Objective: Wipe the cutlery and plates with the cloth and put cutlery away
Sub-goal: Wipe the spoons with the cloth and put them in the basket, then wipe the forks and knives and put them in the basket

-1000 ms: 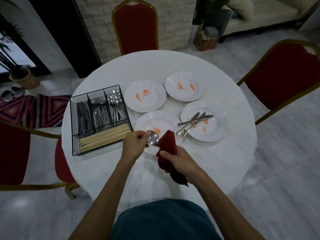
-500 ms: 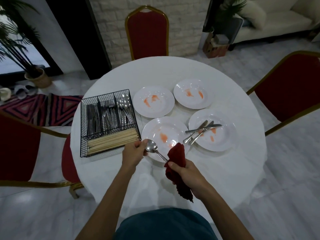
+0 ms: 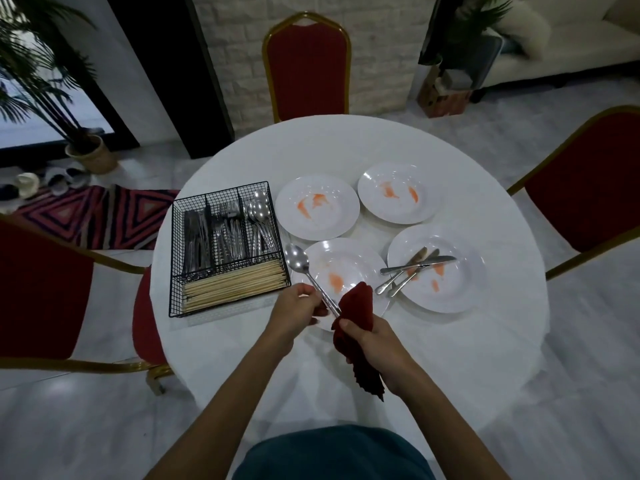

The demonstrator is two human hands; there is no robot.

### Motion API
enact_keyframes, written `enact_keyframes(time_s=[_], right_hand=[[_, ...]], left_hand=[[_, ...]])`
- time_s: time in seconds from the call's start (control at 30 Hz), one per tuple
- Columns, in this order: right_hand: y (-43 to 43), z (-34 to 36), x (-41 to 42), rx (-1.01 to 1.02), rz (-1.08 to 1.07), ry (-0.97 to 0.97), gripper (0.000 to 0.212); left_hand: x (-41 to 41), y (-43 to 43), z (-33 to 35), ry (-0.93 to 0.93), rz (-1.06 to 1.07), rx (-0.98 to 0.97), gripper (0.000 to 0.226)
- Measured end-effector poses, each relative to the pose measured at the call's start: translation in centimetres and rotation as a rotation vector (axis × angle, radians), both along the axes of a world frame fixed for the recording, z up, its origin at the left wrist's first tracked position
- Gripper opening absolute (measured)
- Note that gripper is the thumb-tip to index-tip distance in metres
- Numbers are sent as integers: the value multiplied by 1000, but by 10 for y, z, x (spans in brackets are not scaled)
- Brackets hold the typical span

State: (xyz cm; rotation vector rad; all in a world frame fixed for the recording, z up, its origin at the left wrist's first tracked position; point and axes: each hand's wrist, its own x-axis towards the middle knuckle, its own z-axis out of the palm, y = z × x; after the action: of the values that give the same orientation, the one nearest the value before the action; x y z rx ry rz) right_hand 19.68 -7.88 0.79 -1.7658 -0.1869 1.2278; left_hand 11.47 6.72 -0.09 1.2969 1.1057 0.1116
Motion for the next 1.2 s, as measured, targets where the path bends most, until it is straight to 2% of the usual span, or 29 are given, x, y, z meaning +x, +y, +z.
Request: enact_keyframes(time_s=[0.2, 0.37, 0.43, 0.47, 0.7, 0.93, 1.07, 1.2], right_hand=[[5, 3, -5, -19, 3, 0, 28], [-6, -1, -1, -45, -137, 106, 24], [-8, -6, 4, -24, -245, 178, 25], [-10, -8, 7, -10, -290, 204, 26], [-10, -15, 19, -34, -358, 246, 24], [-8, -21, 21, -77, -337, 282, 26], [-9, -23, 24, -92, -347, 282, 26], [-10, -23, 27, -93, -386, 279, 28]], left_hand=[[-1, 18, 4, -16, -66, 111, 7], [9, 99, -10, 138, 115, 279, 10], [12, 133, -18, 211, 133, 338, 7], [15, 145, -22, 239, 126, 362, 13], [38, 190, -38, 373, 28, 578, 20], [36, 196, -57, 592, -222, 709, 17], [42, 178, -50, 587, -244, 772, 18], [51, 141, -39, 438, -181, 953, 24]])
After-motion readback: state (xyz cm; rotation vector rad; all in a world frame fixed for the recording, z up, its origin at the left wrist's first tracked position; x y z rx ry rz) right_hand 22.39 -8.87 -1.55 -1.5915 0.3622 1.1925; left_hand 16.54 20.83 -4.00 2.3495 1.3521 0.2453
